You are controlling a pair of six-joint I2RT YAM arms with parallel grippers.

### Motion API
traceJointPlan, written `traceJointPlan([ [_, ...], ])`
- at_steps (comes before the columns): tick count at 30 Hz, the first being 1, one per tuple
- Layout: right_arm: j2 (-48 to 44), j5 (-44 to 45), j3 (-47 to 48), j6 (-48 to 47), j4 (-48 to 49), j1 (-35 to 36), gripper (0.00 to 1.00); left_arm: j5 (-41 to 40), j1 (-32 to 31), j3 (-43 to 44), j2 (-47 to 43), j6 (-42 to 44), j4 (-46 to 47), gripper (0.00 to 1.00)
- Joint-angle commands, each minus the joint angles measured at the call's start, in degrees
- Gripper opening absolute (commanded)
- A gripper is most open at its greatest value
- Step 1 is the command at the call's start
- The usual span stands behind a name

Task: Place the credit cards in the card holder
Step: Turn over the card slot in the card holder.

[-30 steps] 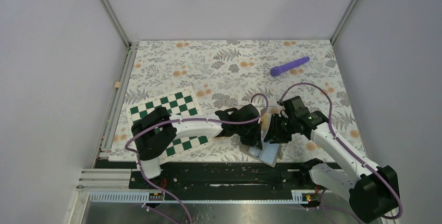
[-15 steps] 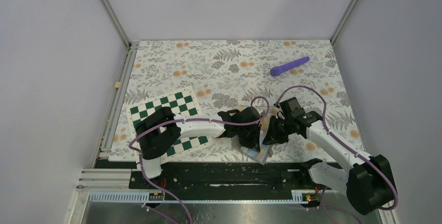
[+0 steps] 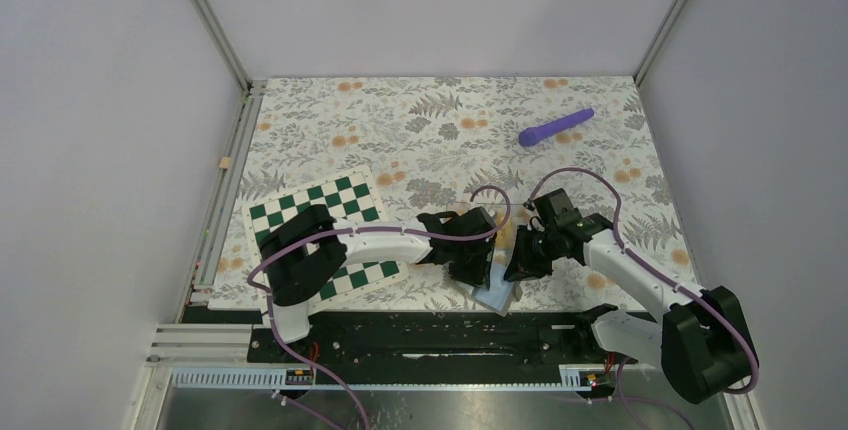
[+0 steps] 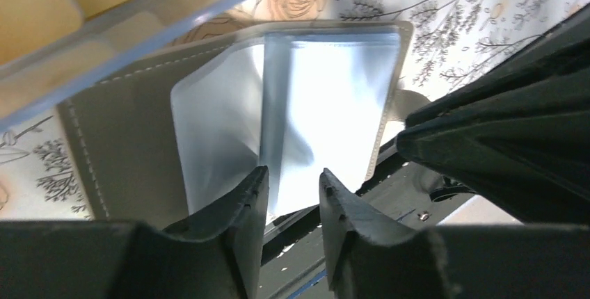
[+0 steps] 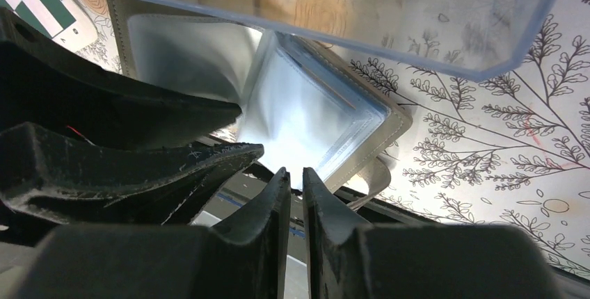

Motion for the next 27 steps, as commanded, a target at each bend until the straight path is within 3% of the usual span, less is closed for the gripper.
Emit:
traceJointPlan([
  [1, 1.0, 0.2, 0.7, -1.2, 1.0, -0.4, 0.19, -4.0, 0.3, 0.8, -1.9, 0.3, -2.3, 0.39],
  [5, 2.2, 0.4, 0.0, -1.0, 1.4, -0.4, 0.19, -2.5, 0.7, 1.3, -0.1, 0.3, -2.2, 0.49],
  [11, 5.1, 1.8, -1.3, -0.3, 2.1, -0.4, 0.22, 1.7, 1.2, 0.6, 1.8, -1.1, 1.0, 0.49],
  [22, 8.9, 0.5, -1.3, 0.4, 5.1, -0.4, 0.22, 5.8, 1.9, -3.7, 0.8, -4.9, 7.6, 0.15],
  [27, 5.4, 2.4, -0.4, 0.2, 2.2, -0.4, 0.22, 6.3, 2.5, -4.8, 1.3, -6.1, 8.2, 0.05],
])
